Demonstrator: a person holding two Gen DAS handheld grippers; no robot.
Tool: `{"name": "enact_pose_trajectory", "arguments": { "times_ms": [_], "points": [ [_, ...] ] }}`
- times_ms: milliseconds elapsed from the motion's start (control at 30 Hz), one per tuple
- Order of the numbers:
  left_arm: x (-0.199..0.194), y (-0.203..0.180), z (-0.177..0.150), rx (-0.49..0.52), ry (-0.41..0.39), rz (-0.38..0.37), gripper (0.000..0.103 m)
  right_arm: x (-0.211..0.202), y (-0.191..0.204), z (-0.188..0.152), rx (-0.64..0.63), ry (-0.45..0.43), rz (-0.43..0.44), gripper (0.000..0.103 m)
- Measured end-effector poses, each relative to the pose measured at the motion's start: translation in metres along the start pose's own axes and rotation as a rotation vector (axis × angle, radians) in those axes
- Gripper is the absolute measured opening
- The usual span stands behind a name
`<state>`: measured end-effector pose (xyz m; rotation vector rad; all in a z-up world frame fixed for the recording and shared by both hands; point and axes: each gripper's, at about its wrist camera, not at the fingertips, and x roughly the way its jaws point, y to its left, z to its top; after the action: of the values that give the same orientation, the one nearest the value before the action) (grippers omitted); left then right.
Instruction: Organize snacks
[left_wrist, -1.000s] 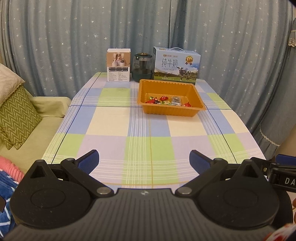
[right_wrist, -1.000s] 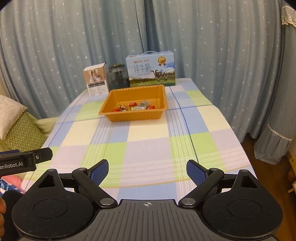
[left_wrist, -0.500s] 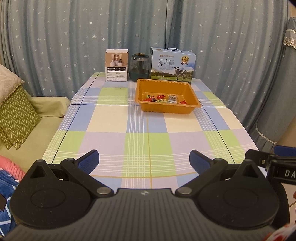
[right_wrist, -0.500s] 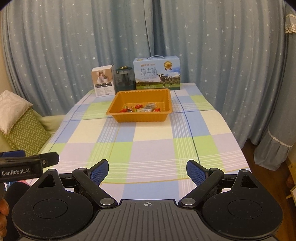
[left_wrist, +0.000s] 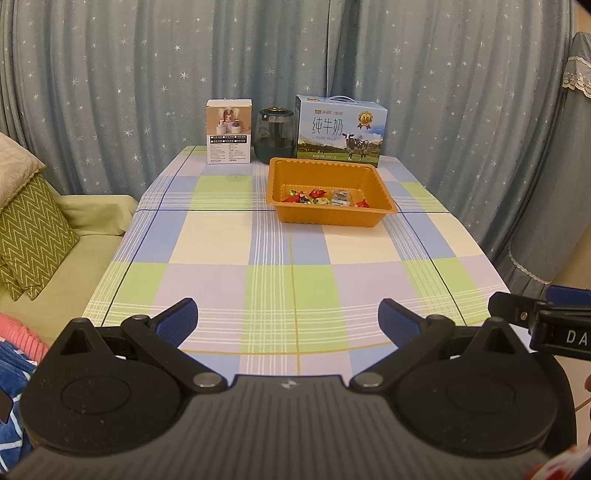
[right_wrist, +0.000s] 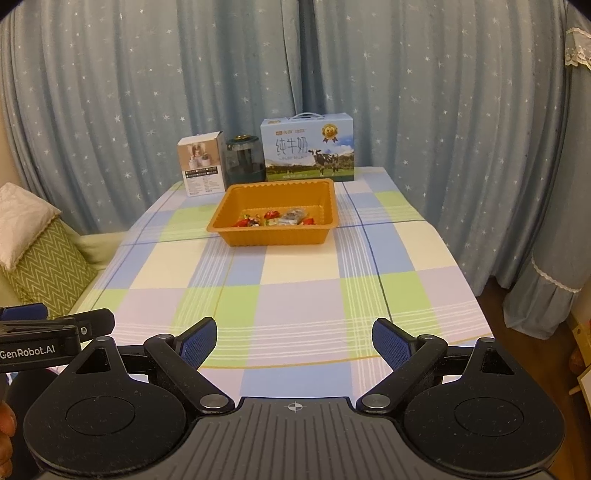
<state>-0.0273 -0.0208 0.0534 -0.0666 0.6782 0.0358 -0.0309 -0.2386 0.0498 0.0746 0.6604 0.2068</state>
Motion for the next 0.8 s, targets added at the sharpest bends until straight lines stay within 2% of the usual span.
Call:
{"name": "enact_pose_trajectory", "arguments": {
  "times_ms": [800],
  "points": [
    [0.0009, -0.0005, -0.0001, 0.002, 0.004, -0.003, 0.103, 0.0016, 0.0033, -0.0008, -0.002, 0.005, 0.005, 0.091]
  ]
}}
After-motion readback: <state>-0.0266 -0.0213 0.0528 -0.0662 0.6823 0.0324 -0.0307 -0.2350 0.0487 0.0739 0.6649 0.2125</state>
